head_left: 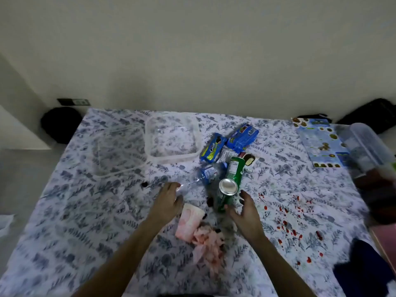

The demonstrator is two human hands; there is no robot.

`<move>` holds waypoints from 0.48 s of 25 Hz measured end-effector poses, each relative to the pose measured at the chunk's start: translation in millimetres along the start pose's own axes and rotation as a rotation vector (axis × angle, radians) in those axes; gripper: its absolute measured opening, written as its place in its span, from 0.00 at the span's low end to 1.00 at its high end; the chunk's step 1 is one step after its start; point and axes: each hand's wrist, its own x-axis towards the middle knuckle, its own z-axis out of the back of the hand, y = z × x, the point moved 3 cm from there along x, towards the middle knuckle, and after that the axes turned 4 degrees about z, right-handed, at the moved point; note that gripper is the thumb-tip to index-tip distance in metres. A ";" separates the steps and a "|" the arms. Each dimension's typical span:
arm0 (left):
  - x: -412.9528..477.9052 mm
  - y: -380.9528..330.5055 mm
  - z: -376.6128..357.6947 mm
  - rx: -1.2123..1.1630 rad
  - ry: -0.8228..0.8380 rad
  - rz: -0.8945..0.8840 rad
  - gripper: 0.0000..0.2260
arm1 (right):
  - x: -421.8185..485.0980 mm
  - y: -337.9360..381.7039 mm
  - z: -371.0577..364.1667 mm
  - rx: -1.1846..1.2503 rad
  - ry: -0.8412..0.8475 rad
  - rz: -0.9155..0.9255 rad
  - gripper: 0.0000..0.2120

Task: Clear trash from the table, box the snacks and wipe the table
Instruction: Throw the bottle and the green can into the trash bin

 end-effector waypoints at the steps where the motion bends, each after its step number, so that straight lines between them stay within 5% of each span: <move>1: 12.8 2.7 1.8 0.002 -0.012 -0.044 0.17 | 4.4 0.0 -3.4 0.018 -0.035 -0.022 0.34; 12: 91.0 -11.1 -28.7 0.289 0.237 -0.102 0.27 | 25.5 16.3 -18.7 -0.200 -0.243 -0.131 0.39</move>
